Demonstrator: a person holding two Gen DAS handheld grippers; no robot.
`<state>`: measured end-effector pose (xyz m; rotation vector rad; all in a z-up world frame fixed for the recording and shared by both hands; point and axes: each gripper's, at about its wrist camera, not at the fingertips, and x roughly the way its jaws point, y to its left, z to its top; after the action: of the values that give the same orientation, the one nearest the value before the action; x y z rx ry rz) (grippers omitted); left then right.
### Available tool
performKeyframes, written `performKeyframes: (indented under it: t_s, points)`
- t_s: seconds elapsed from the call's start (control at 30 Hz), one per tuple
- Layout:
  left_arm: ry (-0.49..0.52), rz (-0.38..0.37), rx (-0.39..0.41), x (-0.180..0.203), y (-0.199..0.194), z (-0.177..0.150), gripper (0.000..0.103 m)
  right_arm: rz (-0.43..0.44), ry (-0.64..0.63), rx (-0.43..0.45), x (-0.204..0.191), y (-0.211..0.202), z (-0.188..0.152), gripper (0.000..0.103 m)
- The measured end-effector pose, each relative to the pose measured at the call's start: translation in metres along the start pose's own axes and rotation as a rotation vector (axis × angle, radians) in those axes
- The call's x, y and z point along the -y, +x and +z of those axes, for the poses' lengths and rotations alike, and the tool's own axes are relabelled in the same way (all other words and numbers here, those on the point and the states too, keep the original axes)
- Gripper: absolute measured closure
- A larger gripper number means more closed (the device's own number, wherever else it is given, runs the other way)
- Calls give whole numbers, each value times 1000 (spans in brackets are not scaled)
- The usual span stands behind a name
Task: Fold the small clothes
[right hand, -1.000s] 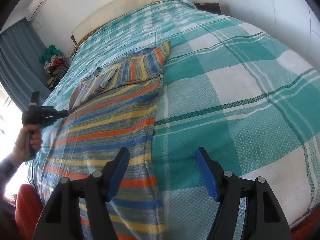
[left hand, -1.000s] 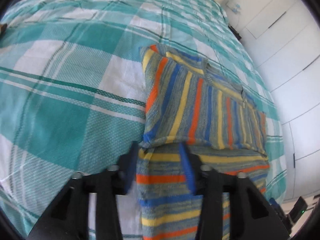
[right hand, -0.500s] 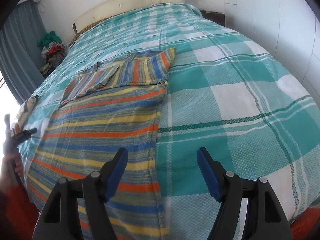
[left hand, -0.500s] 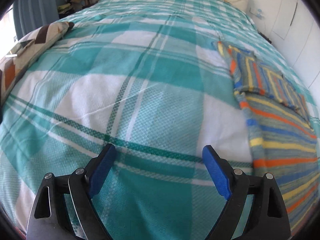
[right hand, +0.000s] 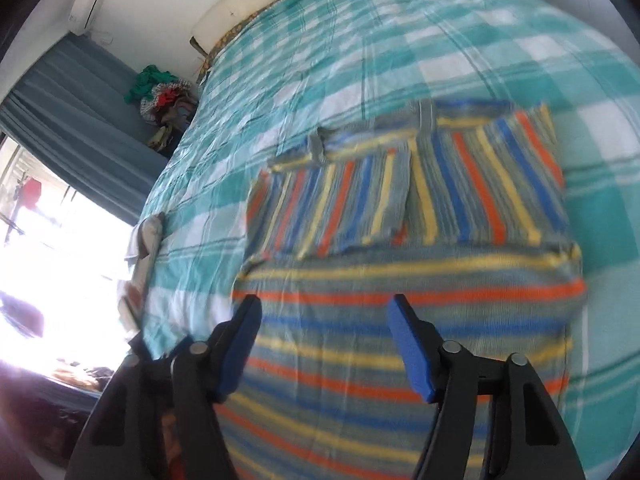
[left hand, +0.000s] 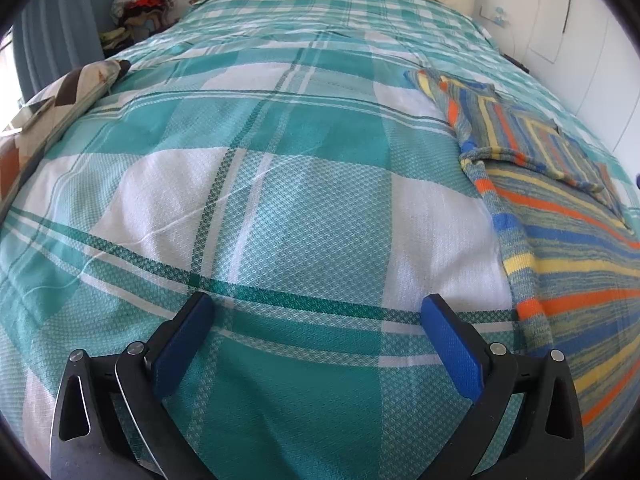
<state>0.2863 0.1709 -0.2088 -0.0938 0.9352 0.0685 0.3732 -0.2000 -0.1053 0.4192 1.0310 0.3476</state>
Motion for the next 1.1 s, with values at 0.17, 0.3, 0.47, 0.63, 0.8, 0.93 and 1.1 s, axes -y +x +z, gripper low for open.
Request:
performKeyframes:
  t_s: [0.17,0.3,0.47,0.63,0.8,0.93,1.1]
  points:
    - [2,-1,11,0,0,-2,0,-5,-8,-48,9,54,26,63]
    - [3,-4,16,0,0,-3,0,-118,61,-181,40,85,7,73]
    - [5,2,17,1,0,-3,0,-88,30,-144,44,48,-12,75]
    - [6,4,19,1,0,-4,0,-120,-63,-56,56,-18,-46,49]
    - [7,10,23,1,-1,-3,0,-246,-51,32,101,-79,-95,44]
    - [6,10,23,1,-2,-4,0,-310,-5,91,135,-109,-137,44]
    - [-4,-9,14,-2,-7,-5,0,-226,142,141,161,-124,-145,44]
